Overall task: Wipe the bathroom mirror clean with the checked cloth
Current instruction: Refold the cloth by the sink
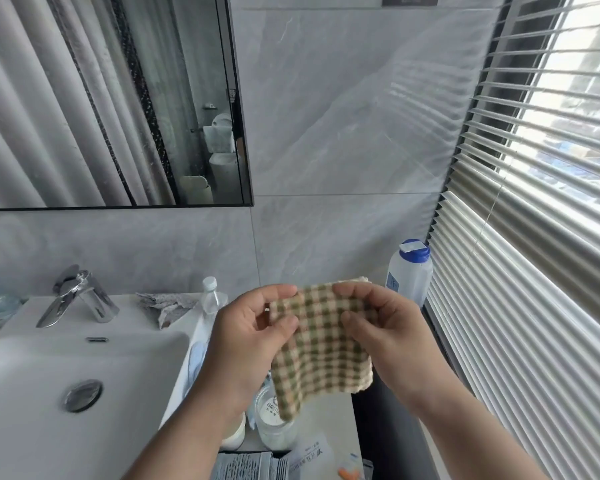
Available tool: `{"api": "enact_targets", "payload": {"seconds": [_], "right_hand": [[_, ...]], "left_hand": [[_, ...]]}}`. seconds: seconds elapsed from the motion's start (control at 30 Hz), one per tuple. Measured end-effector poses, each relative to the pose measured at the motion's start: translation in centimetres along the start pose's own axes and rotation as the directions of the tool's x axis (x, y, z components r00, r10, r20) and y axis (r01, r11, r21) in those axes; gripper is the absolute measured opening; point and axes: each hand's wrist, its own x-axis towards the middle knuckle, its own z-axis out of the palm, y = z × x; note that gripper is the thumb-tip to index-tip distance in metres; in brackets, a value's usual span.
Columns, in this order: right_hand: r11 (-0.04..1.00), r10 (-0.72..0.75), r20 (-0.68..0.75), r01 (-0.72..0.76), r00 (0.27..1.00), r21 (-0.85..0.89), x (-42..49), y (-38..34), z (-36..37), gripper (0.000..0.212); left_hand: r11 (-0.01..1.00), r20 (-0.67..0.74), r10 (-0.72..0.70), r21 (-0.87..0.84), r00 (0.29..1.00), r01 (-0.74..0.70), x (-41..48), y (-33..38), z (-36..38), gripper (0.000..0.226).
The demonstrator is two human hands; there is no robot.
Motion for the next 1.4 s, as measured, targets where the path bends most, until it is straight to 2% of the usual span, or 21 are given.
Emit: {"api": "enact_targets", "payload": {"seconds": [0.17,0.2,0.3,0.43,0.53,0.6,0.67,0.73,0.77,0.83,0.87,0.93,1.0,1.07,1.13,1.2,1.27,1.4], "right_hand": [[0.950,-0.107,-0.042,0.089,0.993,-0.300,-0.2,-1.0,0.2,0.050],[0.941,-0.128,-0.066,0.100,0.990,-0.322,-0.2,-1.3,0.2,0.048],[0.931,-0.166,-0.107,0.120,0.980,-0.345,-0.1,-1.9,0.1,0.040],[0.880,-0.221,-0.130,0.140,0.966,-0.453,0.6,-2.5,-0.1,0.022],[0.855,-0.214,-0.140,0.116,0.967,-0.506,1.3,-2.9,-0.5,0.020],[0.791,-0.193,-0.100,0.095,0.976,-0.604,1.8,-2.9,-0.9,0.032],[0.657,-0.237,-0.027,0.140,0.971,-0.740,2.2,-2.8,-1.1,0.032],[0.628,-0.282,-0.003,0.182,0.960,-0.757,2.7,-2.8,-1.1,0.019],[0.672,-0.281,-0.024,0.178,0.960,-0.719,2.9,-2.6,-0.9,0.015],[0.826,-0.219,-0.082,0.140,0.972,-0.545,3.4,-2.2,-0.7,0.012],[0.908,-0.157,-0.080,0.112,0.984,-0.405,3.5,-2.0,-0.6,0.010],[0.998,-0.029,0.029,0.030,0.999,-0.056,3.3,-1.8,-0.3,0.025],[0.962,0.062,0.167,-0.104,0.984,0.253,2.8,-1.5,0.0,0.028],[0.882,0.133,0.232,-0.222,0.964,0.416,2.2,-1.6,0.5,0.023],[0.796,0.196,0.235,-0.294,0.952,0.529,2.0,-1.5,0.7,0.027],[0.726,0.261,0.201,-0.329,0.944,0.604,2.0,-1.5,0.7,0.030],[0.713,0.317,0.133,-0.329,0.939,0.619,2.0,-1.7,0.9,0.022],[0.668,0.420,0.071,-0.361,0.905,0.651,2.0,-1.5,1.8,0.020]], "left_hand": [[0.964,0.057,0.124,0.229,0.991,-0.134,0.6,1.4,-0.8,0.063],[0.946,0.037,0.147,0.286,0.988,-0.151,0.8,1.6,-0.8,0.062],[0.884,-0.009,0.216,0.426,0.976,-0.192,1.0,2.9,-0.9,0.041],[0.878,-0.025,0.176,0.457,0.984,-0.145,1.4,4.1,-1.3,0.016],[0.904,0.080,0.074,0.415,0.994,-0.101,1.5,5.1,-1.5,0.027],[0.811,0.060,0.141,0.566,0.988,-0.150,1.9,5.5,-1.6,0.021],[0.676,0.022,0.245,0.712,0.969,-0.187,2.2,6.3,-1.5,0.011],[0.670,0.011,0.248,0.720,0.969,-0.180,2.5,7.1,-1.3,0.016],[0.702,0.014,0.223,0.691,0.975,-0.171,2.8,7.4,-1.2,0.018],[0.798,0.023,0.148,0.588,0.989,-0.133,3.5,8.1,-1.1,0.021],[0.864,0.032,0.093,0.495,0.995,-0.096,3.8,8.4,-1.0,0.020],[0.972,0.063,-0.037,0.233,0.997,0.021,4.2,8.6,-0.7,0.018],[0.990,0.103,-0.142,0.011,0.984,0.142,4.3,8.6,-0.3,0.008],[0.959,0.099,-0.228,-0.148,0.969,0.241,4.3,8.5,-0.2,0.013],[0.918,0.109,-0.297,-0.242,0.949,0.316,4.3,7.8,-0.4,0.021],[0.876,0.146,-0.364,-0.280,0.920,0.391,4.5,6.6,-0.7,0.036],[0.833,0.173,-0.415,-0.324,0.893,0.450,4.5,5.3,-0.9,0.053],[0.739,0.224,-0.428,-0.470,0.875,0.482,3.8,2.4,-1.1,0.080]]}}
